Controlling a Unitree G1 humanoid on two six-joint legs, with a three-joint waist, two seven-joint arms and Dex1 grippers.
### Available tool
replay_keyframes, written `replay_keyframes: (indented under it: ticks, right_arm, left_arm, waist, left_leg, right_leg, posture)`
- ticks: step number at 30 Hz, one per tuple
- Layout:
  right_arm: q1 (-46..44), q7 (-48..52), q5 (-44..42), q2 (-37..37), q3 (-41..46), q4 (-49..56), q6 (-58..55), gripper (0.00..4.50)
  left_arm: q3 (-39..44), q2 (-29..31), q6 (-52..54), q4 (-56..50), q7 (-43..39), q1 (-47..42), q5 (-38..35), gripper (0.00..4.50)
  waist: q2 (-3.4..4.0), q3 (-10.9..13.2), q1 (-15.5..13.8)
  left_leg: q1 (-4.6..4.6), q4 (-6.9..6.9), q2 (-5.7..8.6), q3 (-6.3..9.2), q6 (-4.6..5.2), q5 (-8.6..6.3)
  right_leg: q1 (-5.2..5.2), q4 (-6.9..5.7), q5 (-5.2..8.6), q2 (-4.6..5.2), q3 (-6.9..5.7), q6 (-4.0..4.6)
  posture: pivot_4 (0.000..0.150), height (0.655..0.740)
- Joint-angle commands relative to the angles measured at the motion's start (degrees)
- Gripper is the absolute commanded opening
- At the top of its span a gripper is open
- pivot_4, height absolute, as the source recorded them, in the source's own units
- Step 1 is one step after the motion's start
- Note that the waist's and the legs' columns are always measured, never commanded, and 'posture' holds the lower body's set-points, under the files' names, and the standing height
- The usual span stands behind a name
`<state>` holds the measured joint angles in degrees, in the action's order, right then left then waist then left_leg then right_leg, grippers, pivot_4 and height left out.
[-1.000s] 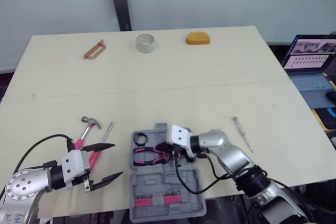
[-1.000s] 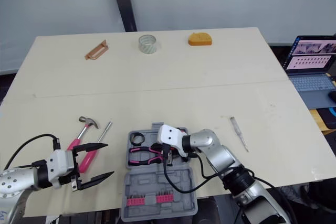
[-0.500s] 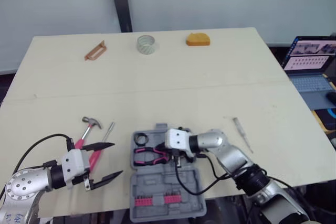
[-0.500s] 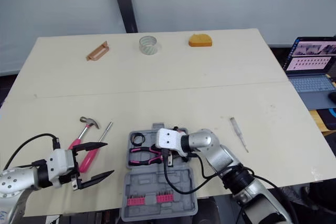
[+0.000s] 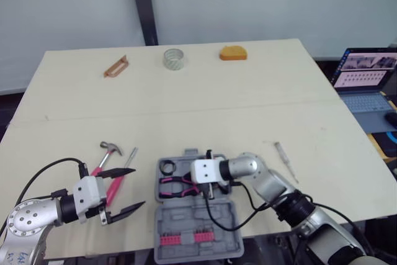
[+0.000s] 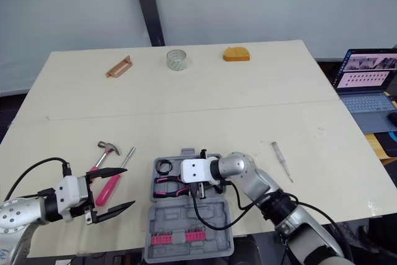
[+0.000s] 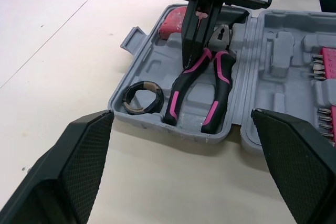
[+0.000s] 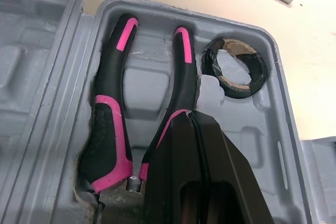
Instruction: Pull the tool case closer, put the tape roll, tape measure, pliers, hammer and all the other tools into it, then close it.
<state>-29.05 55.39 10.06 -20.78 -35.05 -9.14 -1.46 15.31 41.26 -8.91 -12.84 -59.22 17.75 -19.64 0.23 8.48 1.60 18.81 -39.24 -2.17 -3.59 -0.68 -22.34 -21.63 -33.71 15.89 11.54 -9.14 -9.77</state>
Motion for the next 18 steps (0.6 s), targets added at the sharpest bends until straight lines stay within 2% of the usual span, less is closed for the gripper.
replay_keyframes:
  ticks: [1, 8, 13, 18]
  right_arm:
    - [2.3, 0.5, 4.2, -1.6, -2.5, -7.1, -3.6, 0.03]
    - [2.6, 0.8, 0.4, 0.2, 0.0, -6.6, -2.3, 0.03]
    - [3.4, 2.6, -11.2, 2.2, 9.3, -0.5, -5.2, 0.03]
    - [5.1, 6.1, -23.0, -2.5, 19.2, 10.8, -13.5, 0.03]
  left_arm:
    - [0.3, 0.1, -0.9, -0.7, 0.7, -0.1, 0.3, 4.5]
    - [-0.2, 0.1, -0.8, 0.4, 1.2, -1.2, 0.8, 4.5]
    - [-0.3, 0.0, 2.9, 0.7, 2.9, -3.1, 0.1, 4.5]
    - [0.2, 0.7, 7.6, 1.1, 3.2, -4.4, -1.0, 4.5]
  waist:
    - [0.01, 0.0, 0.0]
    - [0.04, 0.0, 0.1]
    - [0.17, 0.1, -0.1]
    - [0.33, 0.4, 0.0]
  left_leg:
    - [-0.1, 0.04, 0.0, 0.0, -0.01, -0.01]
    - [-0.18, 0.1, -0.01, -0.01, -0.02, -0.03]
    - [-0.08, 0.11, -0.01, 0.0, -0.02, -0.03]
    - [0.35, 0.05, -0.01, 0.02, -0.02, -0.03]
  right_leg:
    - [0.07, 0.01, 0.0, 0.0, 0.0, 0.01]
    - [0.11, -0.01, 0.02, -0.01, 0.01, 0.04]
    - [0.06, 0.05, 0.02, -0.02, -0.01, 0.04]
    - [-0.31, 0.1, 0.02, -0.02, -0.05, 0.04]
  posture:
    - [0.15, 0.74]
    - [0.15, 0.74]
    - [0.15, 0.74]
    - [0.15, 0.74]
